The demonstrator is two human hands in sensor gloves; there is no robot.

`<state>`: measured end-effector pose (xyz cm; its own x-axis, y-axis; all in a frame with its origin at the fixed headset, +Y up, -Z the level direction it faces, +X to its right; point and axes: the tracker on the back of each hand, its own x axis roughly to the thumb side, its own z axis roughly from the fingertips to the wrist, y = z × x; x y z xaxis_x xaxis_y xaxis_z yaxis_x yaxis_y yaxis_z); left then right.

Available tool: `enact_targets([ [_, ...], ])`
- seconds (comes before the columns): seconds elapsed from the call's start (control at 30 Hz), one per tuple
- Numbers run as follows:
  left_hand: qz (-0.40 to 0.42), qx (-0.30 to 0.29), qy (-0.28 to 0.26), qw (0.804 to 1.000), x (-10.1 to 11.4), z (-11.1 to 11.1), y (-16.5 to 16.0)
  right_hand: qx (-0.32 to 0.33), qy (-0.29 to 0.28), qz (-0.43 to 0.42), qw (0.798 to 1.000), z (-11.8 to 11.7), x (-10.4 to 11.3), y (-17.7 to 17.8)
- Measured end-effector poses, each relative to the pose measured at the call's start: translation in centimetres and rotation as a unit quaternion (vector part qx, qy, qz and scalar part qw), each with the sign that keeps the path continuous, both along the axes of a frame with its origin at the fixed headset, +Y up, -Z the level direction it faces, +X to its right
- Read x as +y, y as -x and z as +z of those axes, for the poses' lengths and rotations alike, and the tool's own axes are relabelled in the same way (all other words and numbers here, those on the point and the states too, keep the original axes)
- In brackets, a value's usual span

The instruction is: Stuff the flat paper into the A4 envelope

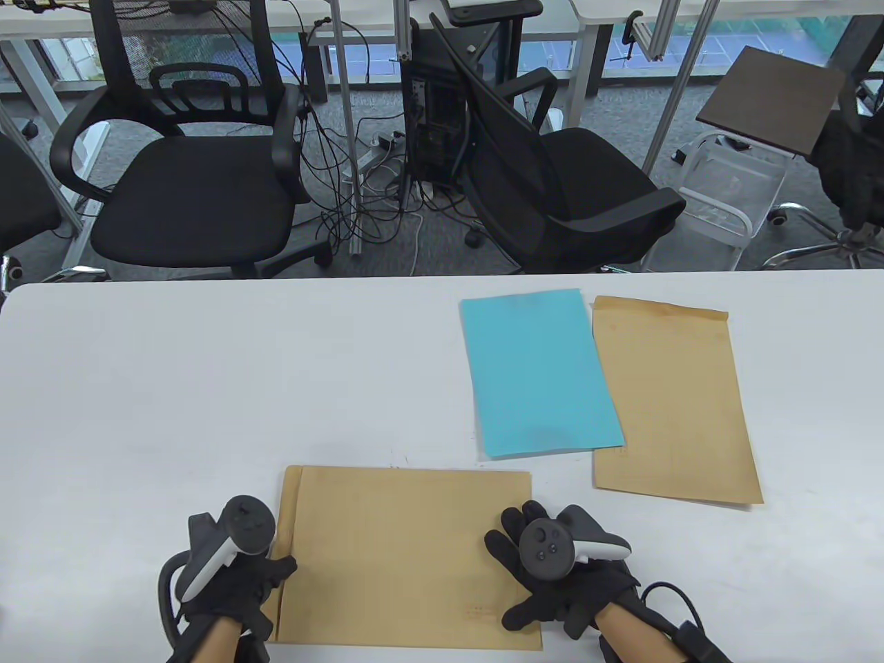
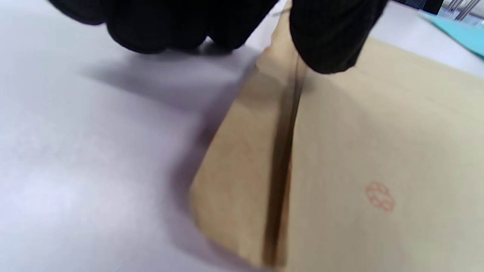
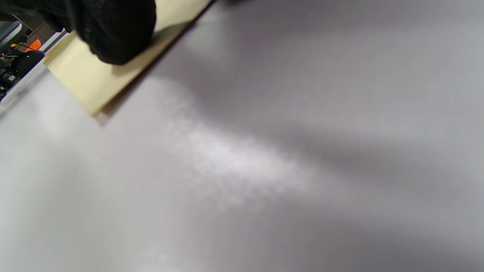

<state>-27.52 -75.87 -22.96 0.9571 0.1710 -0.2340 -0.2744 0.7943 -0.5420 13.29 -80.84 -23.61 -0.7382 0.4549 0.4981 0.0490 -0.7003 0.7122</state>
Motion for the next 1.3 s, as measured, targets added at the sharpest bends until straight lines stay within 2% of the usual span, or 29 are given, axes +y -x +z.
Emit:
enact_targets([
  [0.07, 0.016, -0.003, -0.007, 1.000, -0.1, -0.2, 0.0, 0.000, 0.000, 0.001, 1.000, 0.0, 0.0, 0.0],
  [0.17, 0.070, 0.041, -0.018, 0.997, -0.5, -0.1, 0.3, 0.000, 0.000, 0.001, 1.000, 0.0, 0.0, 0.0],
  [0.27, 0.091, 0.049, -0.015, 0.995, -0.4, -0.1, 0.8, -0.001, -0.001, 0.001, 1.000, 0.0, 0.0, 0.0],
  [0.43, 0.039, 0.047, -0.088, 0.994, -0.4, -0.1, 0.4, -0.001, -0.001, 0.002, 1.000, 0.0, 0.0, -0.1],
  [0.5, 0.037, 0.038, -0.080, 0.995, -0.5, -0.2, 0.3, 0.000, -0.002, 0.002, 1.000, 0.0, 0.0, -0.1],
  [0.63, 0.054, 0.031, -0.098, 0.993, -0.3, -0.2, 0.5, 0.000, -0.003, 0.004, 1.000, 0.0, 0.0, -0.1],
  [0.73, 0.066, 0.019, -0.135, 0.988, 1.0, -0.1, 0.3, 0.001, -0.008, 0.004, 1.000, -0.1, 0.3, 0.0],
  [0.8, 0.098, 0.001, -0.168, 0.981, 2.4, -0.2, 0.2, -0.002, -0.006, -0.007, 1.000, -0.3, 1.1, -0.2],
  [0.87, 0.134, -0.008, -0.186, 0.973, 4.5, -0.4, -0.1, -0.027, -0.005, -0.062, 0.998, -0.7, 2.3, -0.6],
  [0.93, 0.127, -0.027, -0.193, 0.973, 6.5, -0.7, -0.6, -0.052, -0.019, -0.112, 0.992, -1.2, 3.5, -1.0],
  [1.0, 0.111, -0.057, -0.209, 0.970, 9.0, -0.9, -1.3, -0.080, -0.056, -0.163, 0.982, -1.9, 5.2, -1.2],
  [1.13, 0.108, -0.105, -0.221, 0.963, 13.4, -1.5, -3.4, -0.113, -0.132, -0.256, 0.951, -3.8, 9.3, -0.4],
  [1.17, 0.105, -0.118, -0.226, 0.961, 14.7, -1.6, -4.1, -0.125, -0.148, -0.292, 0.937, -4.7, 11.1, 0.2],
  [1.3, 0.092, -0.153, -0.264, 0.948, 18.8, -2.0, -6.0, -0.169, -0.158, -0.393, 0.890, -8.0, 16.5, 2.6],
])
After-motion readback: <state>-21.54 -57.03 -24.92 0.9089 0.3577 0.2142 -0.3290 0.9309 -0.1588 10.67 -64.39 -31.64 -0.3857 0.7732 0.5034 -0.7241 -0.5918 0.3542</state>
